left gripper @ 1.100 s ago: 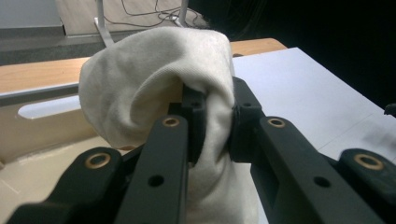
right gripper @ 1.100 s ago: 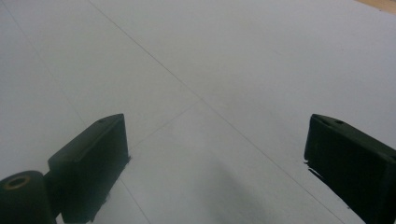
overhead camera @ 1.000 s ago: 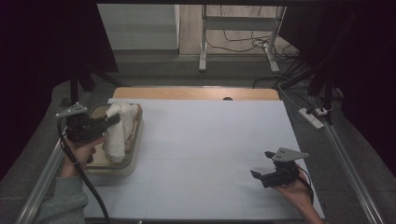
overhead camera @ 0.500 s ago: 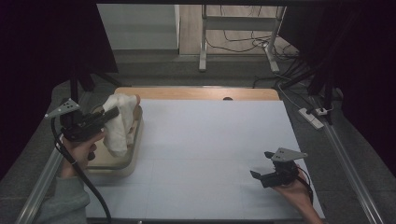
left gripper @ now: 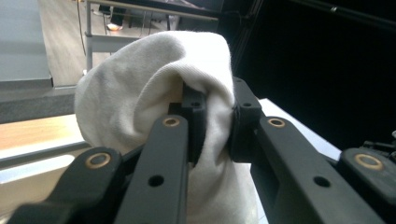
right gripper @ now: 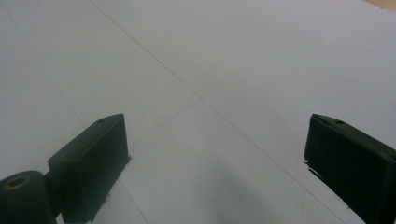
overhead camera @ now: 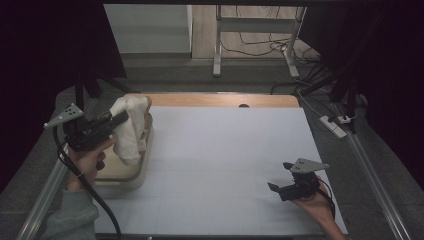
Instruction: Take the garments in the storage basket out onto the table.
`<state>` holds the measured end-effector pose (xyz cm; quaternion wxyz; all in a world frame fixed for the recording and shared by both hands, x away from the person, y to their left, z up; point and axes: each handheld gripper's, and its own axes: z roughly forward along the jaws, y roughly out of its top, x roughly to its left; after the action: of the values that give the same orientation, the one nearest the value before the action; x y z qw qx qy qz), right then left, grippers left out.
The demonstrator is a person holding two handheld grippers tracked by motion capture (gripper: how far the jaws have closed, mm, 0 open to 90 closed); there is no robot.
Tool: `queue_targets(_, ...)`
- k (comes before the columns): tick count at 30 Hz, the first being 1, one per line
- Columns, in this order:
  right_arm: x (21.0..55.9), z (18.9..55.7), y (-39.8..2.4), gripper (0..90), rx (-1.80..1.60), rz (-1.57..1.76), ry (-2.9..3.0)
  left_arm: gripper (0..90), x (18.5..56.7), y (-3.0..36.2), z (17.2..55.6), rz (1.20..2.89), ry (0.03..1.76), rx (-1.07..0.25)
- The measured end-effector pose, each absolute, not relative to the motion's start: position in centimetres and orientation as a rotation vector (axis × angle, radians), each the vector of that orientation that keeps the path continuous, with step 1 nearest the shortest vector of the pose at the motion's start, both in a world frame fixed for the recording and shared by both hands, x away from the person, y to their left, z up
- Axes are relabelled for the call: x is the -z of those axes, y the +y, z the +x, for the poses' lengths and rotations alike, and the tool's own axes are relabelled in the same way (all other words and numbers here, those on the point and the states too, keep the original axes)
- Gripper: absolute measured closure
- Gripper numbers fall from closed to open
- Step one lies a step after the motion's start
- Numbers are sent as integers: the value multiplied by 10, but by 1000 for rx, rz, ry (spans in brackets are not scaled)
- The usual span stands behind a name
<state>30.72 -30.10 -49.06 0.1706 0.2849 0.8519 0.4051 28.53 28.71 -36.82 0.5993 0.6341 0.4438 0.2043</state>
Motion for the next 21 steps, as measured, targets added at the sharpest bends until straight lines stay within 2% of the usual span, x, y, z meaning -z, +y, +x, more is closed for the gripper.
queue_targets(21,491,308,-301,59,-1145,814,2412,791,356,272,283,1426,964,-465)
